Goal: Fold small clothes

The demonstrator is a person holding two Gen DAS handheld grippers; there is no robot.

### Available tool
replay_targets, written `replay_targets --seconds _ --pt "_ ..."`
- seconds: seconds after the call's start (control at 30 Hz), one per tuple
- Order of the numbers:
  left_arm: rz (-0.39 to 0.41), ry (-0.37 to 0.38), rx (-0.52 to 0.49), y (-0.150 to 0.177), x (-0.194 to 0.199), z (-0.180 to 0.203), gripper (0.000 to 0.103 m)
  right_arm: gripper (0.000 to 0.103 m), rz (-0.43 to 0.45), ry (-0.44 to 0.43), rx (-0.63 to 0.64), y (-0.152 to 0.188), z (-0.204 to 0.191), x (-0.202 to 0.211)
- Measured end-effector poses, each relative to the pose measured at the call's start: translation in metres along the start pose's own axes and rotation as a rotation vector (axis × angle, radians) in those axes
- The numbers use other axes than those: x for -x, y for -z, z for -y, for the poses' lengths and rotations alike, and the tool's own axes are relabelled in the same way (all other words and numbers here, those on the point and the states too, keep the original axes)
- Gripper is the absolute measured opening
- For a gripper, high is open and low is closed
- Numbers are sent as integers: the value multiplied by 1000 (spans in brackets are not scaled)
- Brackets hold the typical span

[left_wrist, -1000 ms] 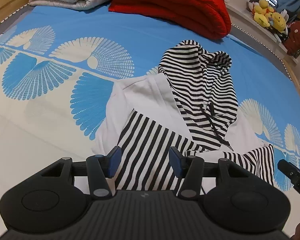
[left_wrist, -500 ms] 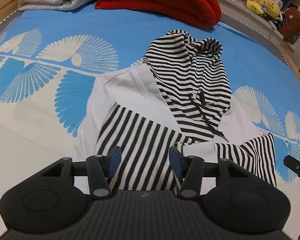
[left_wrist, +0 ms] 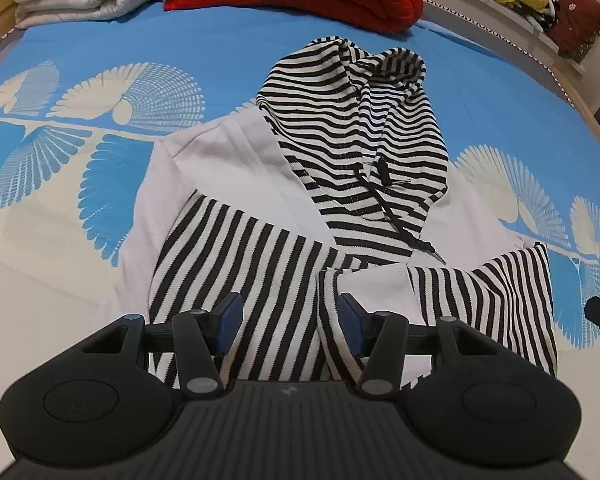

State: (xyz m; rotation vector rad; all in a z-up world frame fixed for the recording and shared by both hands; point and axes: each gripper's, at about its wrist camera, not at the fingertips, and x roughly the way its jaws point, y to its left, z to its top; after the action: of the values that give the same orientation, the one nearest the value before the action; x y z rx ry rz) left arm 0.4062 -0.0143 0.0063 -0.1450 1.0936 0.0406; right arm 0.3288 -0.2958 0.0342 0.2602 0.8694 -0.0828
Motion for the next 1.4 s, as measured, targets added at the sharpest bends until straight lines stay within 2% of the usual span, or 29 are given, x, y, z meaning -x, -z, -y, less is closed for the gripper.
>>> replay_targets --seconds 0.27,0.33,0.43,0.57,0.63,0.7,0.77,0.8,0.83,0.87,0.9,1.0,1.07,1.13,1.2,1.27,1.33,1.4 --pt "-23 15 73 -5 -10 -15 58 48 -2 1 -27 -5 9 0" --pt "-26 44 75 -4 -12 -14 58 48 1 8 -54 -7 14 0" --pt "-27 127 73 1 -15 -4 58 48 -2 3 -91 -10 20 0" --pt "-54 237 -58 17 -20 33 64 48 -10 1 -125 -12 25 -2" --pt "-57 275 -141 28 -22 51 71 48 -17 -5 -142 -12 27 -3" --pt "-59 251 -227 39 -27 67 71 48 -22 -9 -153 -12 26 -5" --pt "-45 190 -287 47 -33 75 69 48 -24 -10 -162 -13 25 -6" --pt "-34 165 -305 50 -35 75 58 48 -25 -11 -168 -13 24 -6" --pt "-24 145 -323 51 -36 75 33 48 -28 -11 -172 -13 23 -7" --pt "-21 132 -341 51 -36 74 17 48 -31 -12 -175 -12 22 -8" --pt "-16 116 -346 50 -33 71 8 48 -35 -14 -177 -12 20 -9" --pt "59 77 -283 32 -4 50 7 48 -49 -23 -186 -9 15 -11" --pt "124 85 -180 18 26 24 8 48 -59 -29 -194 -7 12 -14" --pt "145 66 -93 11 42 -2 8 48 -75 -38 -203 -3 8 -17" --pt "114 -12 -15 11 42 -31 8 48 -101 -48 -230 2 8 -20" --pt "45 -66 81 14 34 -58 8 48 -130 -54 -270 8 10 -25" --pt "-55 -51 204 17 22 -85 15 48 -158 -45 -305 15 13 -29" --pt "-98 3 276 19 15 -101 21 48 -191 -30 -324 22 14 -35"
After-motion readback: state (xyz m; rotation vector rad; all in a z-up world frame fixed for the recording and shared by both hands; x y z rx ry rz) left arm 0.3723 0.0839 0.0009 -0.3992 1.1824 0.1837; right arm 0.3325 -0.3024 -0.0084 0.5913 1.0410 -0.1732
